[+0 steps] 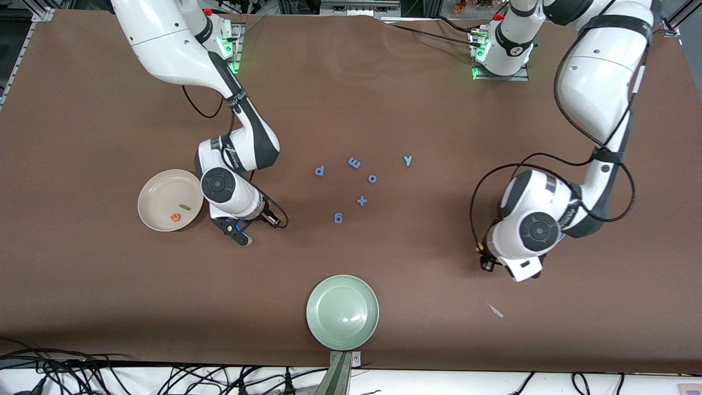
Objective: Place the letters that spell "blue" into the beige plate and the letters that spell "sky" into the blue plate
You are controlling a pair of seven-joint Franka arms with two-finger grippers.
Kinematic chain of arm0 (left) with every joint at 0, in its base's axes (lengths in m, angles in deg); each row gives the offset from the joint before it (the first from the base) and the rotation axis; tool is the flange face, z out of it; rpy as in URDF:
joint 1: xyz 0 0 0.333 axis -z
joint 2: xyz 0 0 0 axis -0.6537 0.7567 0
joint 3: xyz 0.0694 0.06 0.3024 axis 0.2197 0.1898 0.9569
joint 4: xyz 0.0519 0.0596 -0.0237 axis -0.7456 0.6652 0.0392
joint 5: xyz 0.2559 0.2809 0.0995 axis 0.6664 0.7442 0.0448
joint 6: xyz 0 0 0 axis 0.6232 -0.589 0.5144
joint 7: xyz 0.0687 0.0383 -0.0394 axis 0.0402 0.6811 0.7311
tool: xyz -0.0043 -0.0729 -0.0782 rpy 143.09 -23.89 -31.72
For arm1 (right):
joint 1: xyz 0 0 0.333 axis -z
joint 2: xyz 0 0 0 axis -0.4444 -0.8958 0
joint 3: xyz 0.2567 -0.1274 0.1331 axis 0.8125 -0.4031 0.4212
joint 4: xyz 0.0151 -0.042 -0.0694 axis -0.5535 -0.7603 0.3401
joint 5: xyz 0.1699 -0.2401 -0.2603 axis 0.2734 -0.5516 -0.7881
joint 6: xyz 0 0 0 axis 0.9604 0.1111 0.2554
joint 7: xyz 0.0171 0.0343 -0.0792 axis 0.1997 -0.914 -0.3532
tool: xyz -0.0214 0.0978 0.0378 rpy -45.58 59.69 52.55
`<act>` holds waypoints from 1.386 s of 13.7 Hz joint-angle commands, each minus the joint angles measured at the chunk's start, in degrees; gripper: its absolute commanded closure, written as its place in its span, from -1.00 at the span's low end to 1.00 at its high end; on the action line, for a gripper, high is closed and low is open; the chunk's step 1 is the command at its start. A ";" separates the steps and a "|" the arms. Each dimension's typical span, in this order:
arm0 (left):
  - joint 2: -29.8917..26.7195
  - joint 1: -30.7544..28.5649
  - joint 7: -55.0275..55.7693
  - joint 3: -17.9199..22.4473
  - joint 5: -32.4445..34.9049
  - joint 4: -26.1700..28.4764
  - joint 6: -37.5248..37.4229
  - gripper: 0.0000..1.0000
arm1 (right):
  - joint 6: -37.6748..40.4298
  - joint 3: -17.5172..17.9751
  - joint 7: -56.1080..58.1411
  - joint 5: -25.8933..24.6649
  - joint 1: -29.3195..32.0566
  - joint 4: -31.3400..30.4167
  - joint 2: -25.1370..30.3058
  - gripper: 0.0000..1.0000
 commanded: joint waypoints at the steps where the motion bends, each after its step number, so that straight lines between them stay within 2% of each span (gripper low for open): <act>1: -7.18 -4.15 -6.83 -0.43 -1.64 9.15 -0.40 0.82 | 0.71 0.06 0.73 -0.14 0.03 -1.62 1.17 -0.06; 4: -12.02 -7.85 -11.93 -0.43 -1.64 16.18 1.26 0.82 | -0.70 -0.03 1.26 -0.67 0.03 -3.02 1.09 -0.06; 8: -18.43 -12.41 -14.22 -0.43 -0.67 31.72 15.57 0.82 | -3.24 0.06 1.35 -0.67 0.03 -4.25 0.74 -0.06; 9: -19.76 -13.56 -17.71 -0.43 -0.67 34.20 16.56 0.81 | -4.12 -0.03 1.35 -0.67 0.03 -4.52 0.73 -0.06; 13: -19.42 -15.59 -21.08 -0.26 1.68 38.69 21.12 0.74 | -5.44 0.06 2.93 -0.67 0.56 -4.43 0.21 -0.05; 14: -19.42 -16.99 -21.17 -0.34 3.01 39.66 22.18 0.64 | -5.71 0.06 2.93 -0.59 0.56 -4.43 0.03 -0.05; 15: -19.24 -17.00 -21.35 -0.35 3.20 39.67 22.36 0.39 | -5.80 0.06 2.84 -0.58 0.47 -4.43 0.03 -0.02; 16: -19.07 -17.00 -21.69 -0.35 3.20 39.67 22.28 0.02 | -6.06 0.06 2.84 -0.58 0.47 -4.43 0.03 0.02; 18: -19.33 -17.09 -22.84 -0.35 3.20 39.32 21.32 -0.39 | -6.24 0.06 2.58 -0.50 0.47 -4.35 0.03 0.06; 19: -19.33 -16.91 -22.75 -0.35 3.20 38.71 20.62 -0.49 | -6.33 0.06 2.23 -0.41 0.38 -4.26 0.03 0.07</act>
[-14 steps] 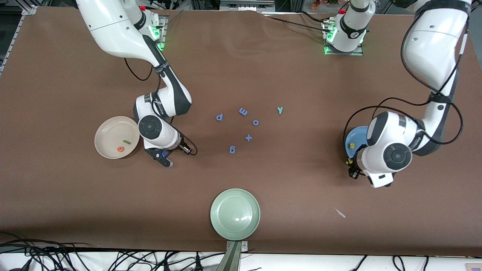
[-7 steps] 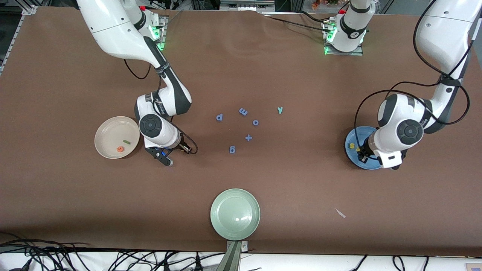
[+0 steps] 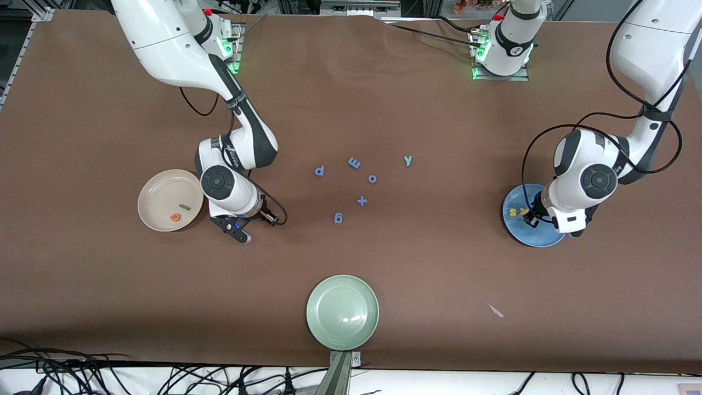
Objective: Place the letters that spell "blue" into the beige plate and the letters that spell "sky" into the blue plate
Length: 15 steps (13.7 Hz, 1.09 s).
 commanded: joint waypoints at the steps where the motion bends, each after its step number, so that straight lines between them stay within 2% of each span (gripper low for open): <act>1: -2.03 -0.23 -0.56 -0.48 0.75 -0.01 -1.16 -0.49 | -1.06 0.29 -0.07 -0.35 0.17 -0.62 0.32 0.09; 3: -3.00 -0.05 1.89 -2.93 -0.74 -0.46 -2.83 -0.49 | -1.06 0.29 0.10 -0.26 0.26 -0.62 0.32 0.22; 6: -3.79 -0.32 8.99 -8.99 -0.74 0.68 -3.01 -0.49 | -0.98 0.29 0.89 -0.35 0.26 -0.62 0.32 0.60; 9: -6.51 -0.76 14.29 -16.20 -0.74 4.36 -3.01 -0.59 | 0.59 0.21 2.55 -0.35 0.43 0.69 1.28 0.61; 10: -6.95 -0.76 14.82 -18.57 -0.74 5.86 -3.01 -0.59 | 4.26 -0.32 4.04 -0.35 1.04 2.26 1.90 0.61; 13: -6.26 1.08 19.47 -23.06 -0.48 7.27 -2.05 -0.59 | 17.09 -4.52 11.85 -0.26 1.31 8.50 3.22 0.61; 15: -6.08 3.71 19.57 -23.60 0.13 10.42 4.16 -0.58 | 21.51 -8.74 19.57 -0.35 1.31 8.87 4.71 0.60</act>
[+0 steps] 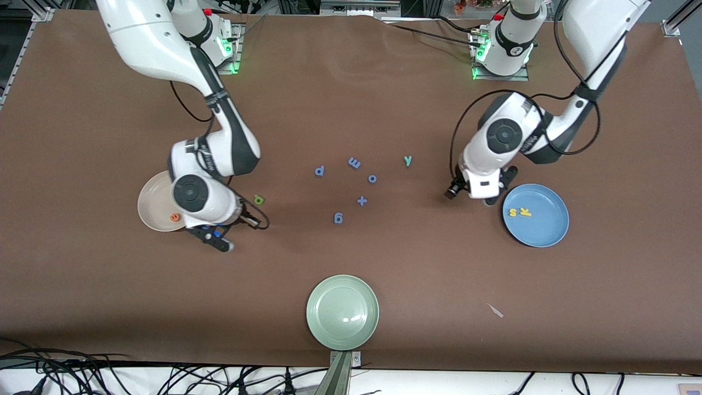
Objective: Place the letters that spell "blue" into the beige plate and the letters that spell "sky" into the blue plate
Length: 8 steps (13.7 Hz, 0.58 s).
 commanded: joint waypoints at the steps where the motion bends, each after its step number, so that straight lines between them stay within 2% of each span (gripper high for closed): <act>1: -1.09 4.17 0.98 -0.24 0.65 3.81 6.51 -0.58 | 6.49 -4.81 11.18 -0.31 0.41 -0.25 2.36 0.58; 3: -0.74 6.30 1.24 -0.24 4.50 3.81 7.83 -0.57 | 6.60 -8.42 18.06 -0.31 0.41 -5.93 6.47 0.55; 5: -0.65 7.09 1.07 -0.33 10.63 5.65 10.73 -0.48 | 5.11 -11.93 23.85 -0.22 0.41 -13.05 10.96 0.55; 7: 0.83 7.35 0.63 -0.33 16.27 6.71 11.53 -0.48 | -0.40 -14.84 29.40 0.31 0.41 -20.70 14.04 0.40; 8: 1.71 7.35 0.98 -0.42 18.21 6.72 11.53 -0.48 | -3.83 -15.28 30.90 0.48 0.41 -23.35 14.84 0.22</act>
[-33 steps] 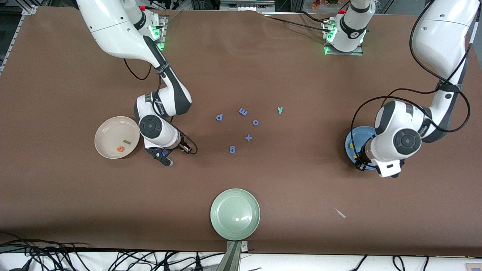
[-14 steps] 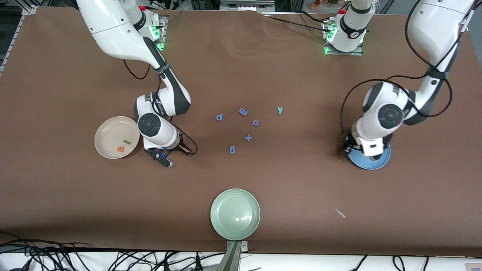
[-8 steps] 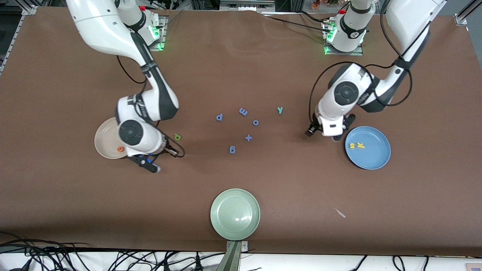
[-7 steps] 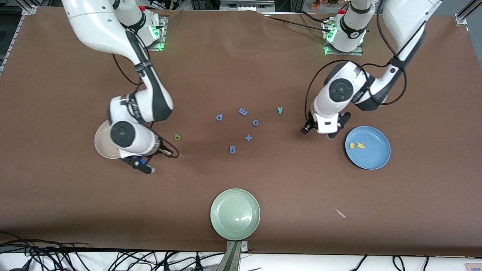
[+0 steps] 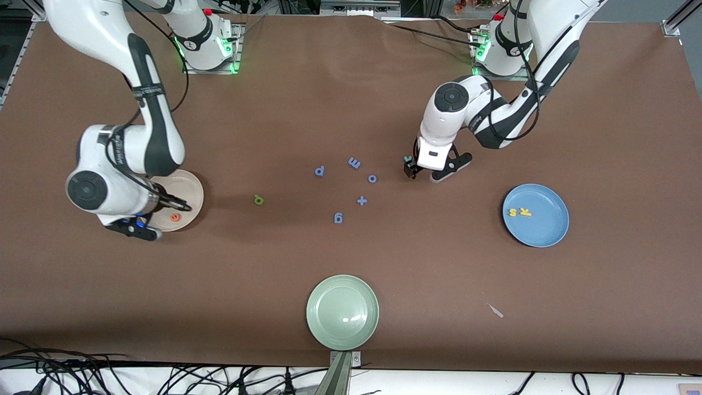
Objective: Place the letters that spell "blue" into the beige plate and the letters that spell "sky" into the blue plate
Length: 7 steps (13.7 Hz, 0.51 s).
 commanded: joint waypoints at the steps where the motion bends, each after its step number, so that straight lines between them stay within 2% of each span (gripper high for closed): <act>1: 1.66 0.02 0.27 -0.13 4.43 0.80 1.30 -0.46 | -6.52 -0.79 3.37 0.69 -0.61 -9.02 5.10 -0.15; 2: 1.84 0.98 0.19 -0.13 4.35 0.89 1.21 -0.43 | -6.44 -0.70 2.68 0.69 -0.61 -8.59 5.10 -0.36; 3: 2.28 1.08 0.19 -0.13 4.35 0.98 1.21 -0.40 | -5.66 -0.53 2.32 0.78 -0.69 -7.97 5.19 -0.47; 5: 3.07 1.08 -0.51 -0.57 4.26 0.63 1.21 -0.32 | -4.34 0.26 -1.79 0.78 -1.57 -6.74 5.45 -0.49; 7: 4.04 2.39 -0.60 -0.57 4.35 0.71 1.12 -0.31 | -4.42 4.20 -9.76 1.30 -1.66 -6.30 5.45 -0.49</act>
